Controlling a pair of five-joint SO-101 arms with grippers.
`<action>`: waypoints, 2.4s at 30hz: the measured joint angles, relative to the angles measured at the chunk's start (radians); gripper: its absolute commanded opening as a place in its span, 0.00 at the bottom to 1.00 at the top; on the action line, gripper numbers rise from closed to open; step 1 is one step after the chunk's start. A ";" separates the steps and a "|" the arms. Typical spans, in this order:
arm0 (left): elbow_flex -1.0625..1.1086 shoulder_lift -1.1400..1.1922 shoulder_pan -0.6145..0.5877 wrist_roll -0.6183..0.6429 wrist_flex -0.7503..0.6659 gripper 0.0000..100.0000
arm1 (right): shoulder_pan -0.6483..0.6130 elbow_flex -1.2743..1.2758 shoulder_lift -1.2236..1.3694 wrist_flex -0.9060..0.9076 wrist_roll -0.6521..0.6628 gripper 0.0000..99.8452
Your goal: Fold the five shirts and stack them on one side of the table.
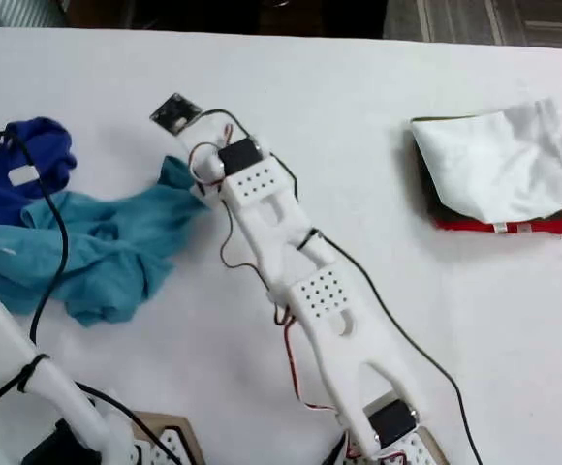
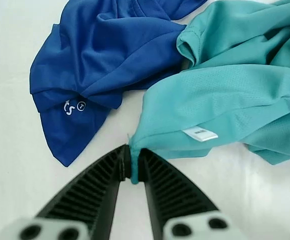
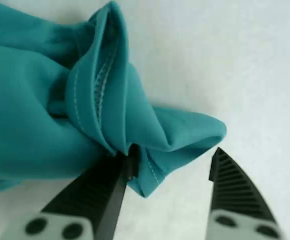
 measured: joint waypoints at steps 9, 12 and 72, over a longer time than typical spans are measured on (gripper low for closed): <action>0.000 0.000 0.000 0.000 0.000 0.03 | -0.003 0.018 0.003 0.026 0.000 0.28; 0.000 0.000 0.000 0.000 0.000 0.03 | -0.005 0.015 0.023 0.023 -0.002 0.02; 0.166 -0.006 0.327 0.311 -0.242 0.03 | 0.384 -0.143 -0.330 0.095 0.121 0.10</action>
